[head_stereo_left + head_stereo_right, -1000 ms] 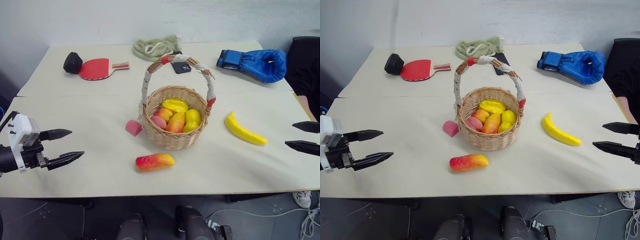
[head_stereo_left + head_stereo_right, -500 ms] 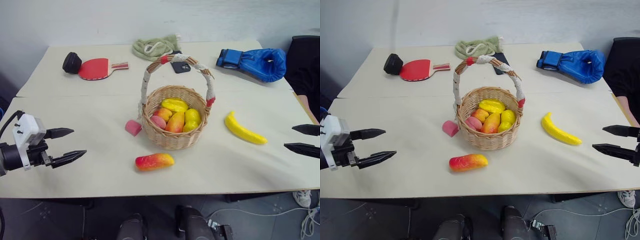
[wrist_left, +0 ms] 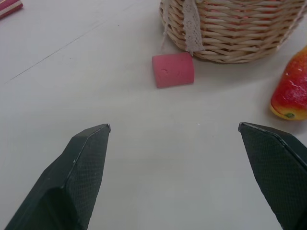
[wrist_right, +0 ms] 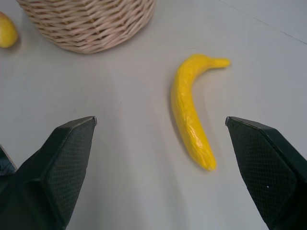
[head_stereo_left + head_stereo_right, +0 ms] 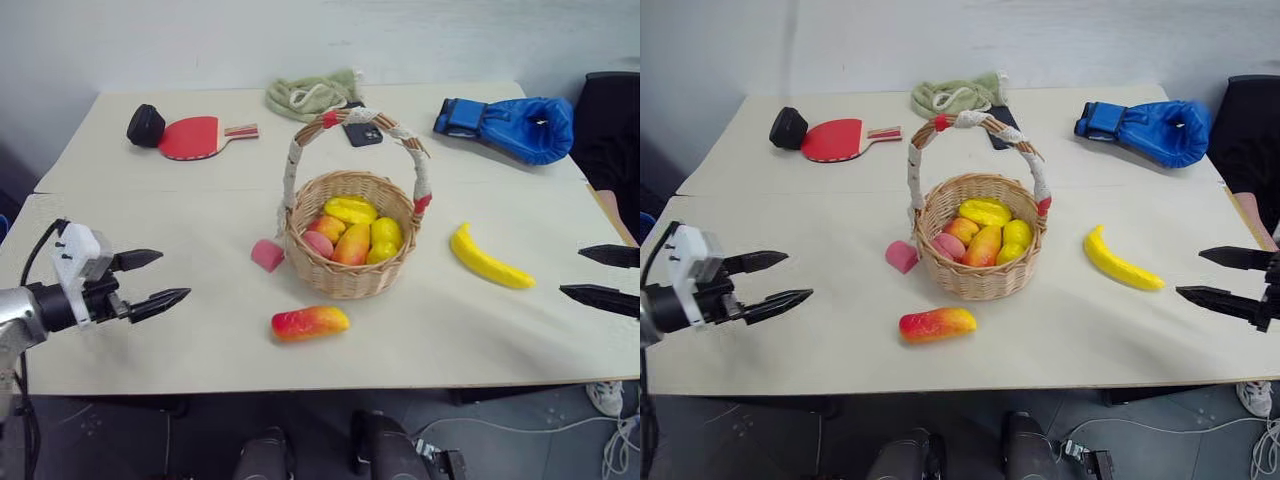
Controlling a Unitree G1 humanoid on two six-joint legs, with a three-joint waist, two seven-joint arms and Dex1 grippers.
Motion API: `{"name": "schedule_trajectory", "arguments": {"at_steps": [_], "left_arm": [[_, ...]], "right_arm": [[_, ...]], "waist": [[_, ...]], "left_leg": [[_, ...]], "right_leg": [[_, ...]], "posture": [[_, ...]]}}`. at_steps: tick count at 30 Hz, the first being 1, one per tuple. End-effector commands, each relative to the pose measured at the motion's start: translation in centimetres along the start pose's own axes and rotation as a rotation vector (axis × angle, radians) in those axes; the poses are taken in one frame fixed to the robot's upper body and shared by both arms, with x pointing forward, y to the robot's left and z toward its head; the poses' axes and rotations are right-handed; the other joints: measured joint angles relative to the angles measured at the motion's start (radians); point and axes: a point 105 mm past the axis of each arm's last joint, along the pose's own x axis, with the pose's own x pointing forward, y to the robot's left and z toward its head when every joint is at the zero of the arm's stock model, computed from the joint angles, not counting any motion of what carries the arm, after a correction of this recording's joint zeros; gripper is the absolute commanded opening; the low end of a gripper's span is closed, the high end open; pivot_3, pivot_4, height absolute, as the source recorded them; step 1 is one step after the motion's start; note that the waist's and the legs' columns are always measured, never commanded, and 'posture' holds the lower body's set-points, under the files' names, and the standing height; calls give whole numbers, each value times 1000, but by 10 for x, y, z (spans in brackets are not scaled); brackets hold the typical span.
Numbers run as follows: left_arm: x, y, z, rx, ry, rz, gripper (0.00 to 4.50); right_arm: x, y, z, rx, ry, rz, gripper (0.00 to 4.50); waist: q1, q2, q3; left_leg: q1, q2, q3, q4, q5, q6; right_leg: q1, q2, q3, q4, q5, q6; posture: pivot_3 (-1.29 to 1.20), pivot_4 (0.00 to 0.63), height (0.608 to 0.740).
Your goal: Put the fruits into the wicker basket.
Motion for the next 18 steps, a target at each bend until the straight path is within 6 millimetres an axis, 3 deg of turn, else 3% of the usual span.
{"name": "schedule_trajectory", "arguments": {"at_steps": [1,10,14,18], "left_arm": [[19,3,1,19,7,76,4496],[103,-18,-4,-30,18,35,4496],[125,-8,-6,-43,42,92,4496],[143,-3,-8,-33,62,118,4496]], "right_arm": [[4,16,28,-75,-66,22,4500],[41,129,107,-224,-261,425,4500],[49,146,116,-244,-275,471,4500],[53,148,118,-247,-275,470,4500]], "waist": [[1,0,0],[2,-5,0],[3,-14,1],[4,-17,1]], "left_leg": [[0,0,0,0,0,0],[-1,1,-2,6,0,0],[-2,1,-4,10,0,1],[-4,1,-4,12,-4,6]], "right_leg": [[0,0,0,0,0,0],[1,0,1,2,2,0],[3,0,0,1,3,0],[3,-2,-1,0,4,1]], "posture": [[0,150,740],[0,150,740],[0,150,740],[0,150,740]]}}
